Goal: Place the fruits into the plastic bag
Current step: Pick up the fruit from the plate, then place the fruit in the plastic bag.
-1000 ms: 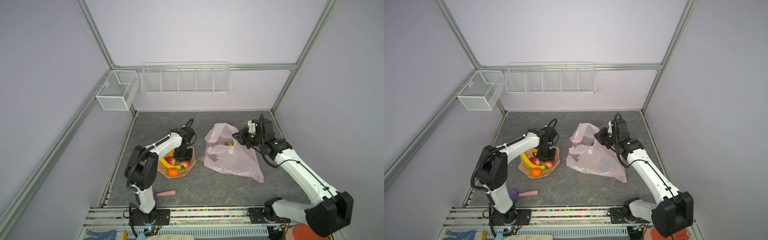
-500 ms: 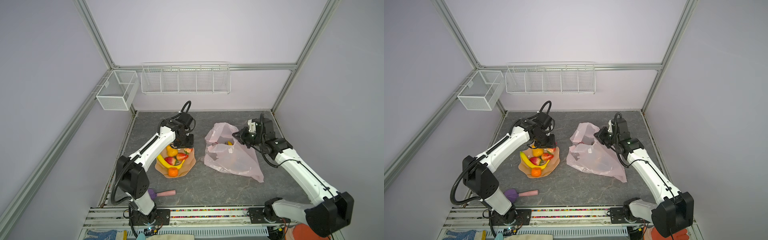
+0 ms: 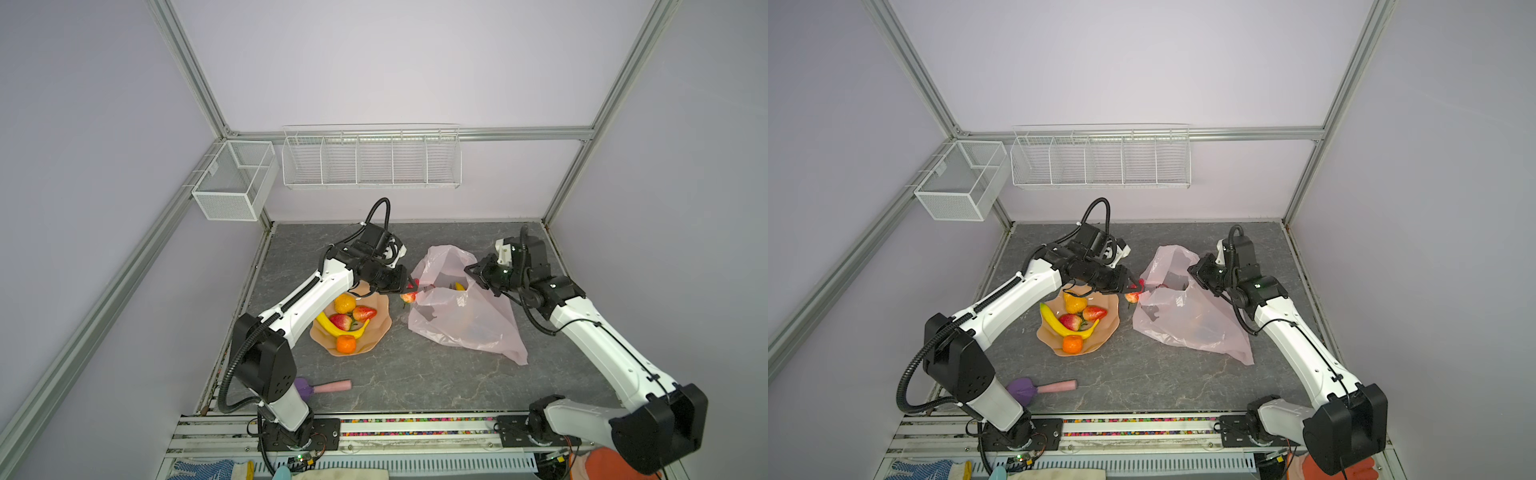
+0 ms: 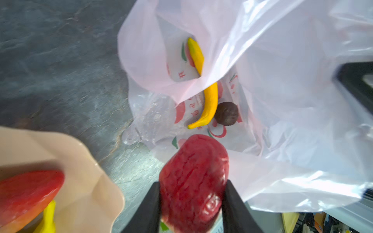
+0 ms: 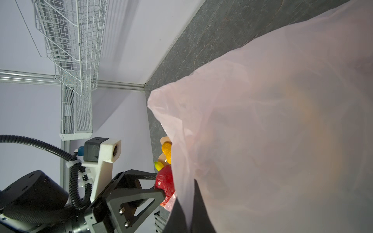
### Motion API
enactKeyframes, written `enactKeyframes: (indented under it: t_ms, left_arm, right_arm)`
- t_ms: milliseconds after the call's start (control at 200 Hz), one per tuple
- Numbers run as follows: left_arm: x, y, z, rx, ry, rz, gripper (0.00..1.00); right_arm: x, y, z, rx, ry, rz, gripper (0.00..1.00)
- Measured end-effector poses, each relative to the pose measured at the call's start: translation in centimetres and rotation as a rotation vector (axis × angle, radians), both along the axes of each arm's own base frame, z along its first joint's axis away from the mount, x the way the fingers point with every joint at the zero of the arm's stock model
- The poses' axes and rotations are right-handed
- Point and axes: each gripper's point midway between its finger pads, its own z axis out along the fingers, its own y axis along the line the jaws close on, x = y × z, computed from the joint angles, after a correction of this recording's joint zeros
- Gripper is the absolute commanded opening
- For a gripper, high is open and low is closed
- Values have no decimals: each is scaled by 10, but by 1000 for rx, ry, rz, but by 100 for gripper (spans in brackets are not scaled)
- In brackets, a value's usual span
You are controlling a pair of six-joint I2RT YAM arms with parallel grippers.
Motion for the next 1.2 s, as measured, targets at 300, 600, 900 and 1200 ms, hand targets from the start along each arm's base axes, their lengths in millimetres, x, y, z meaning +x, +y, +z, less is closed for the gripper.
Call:
enactKeyframes:
  t_ms: [300,600,900,1200]
  left_arm:
    - [-11,-41,-8,-73,-33,-68,12]
    - [-56,-59,-49,-15,28,-150,11]
    - [-67,-86,-74,36,41,-226,10]
    - [-37,-122,-73,33,14,-255,10]
  right_arm:
    - [0,0,0,0,0,0,6]
    - [0,0,-1,-1,2,0,6]
    - [-1,1,-1,-1,2,2,7]
    - [-3,2,-3,0,3,6,7]
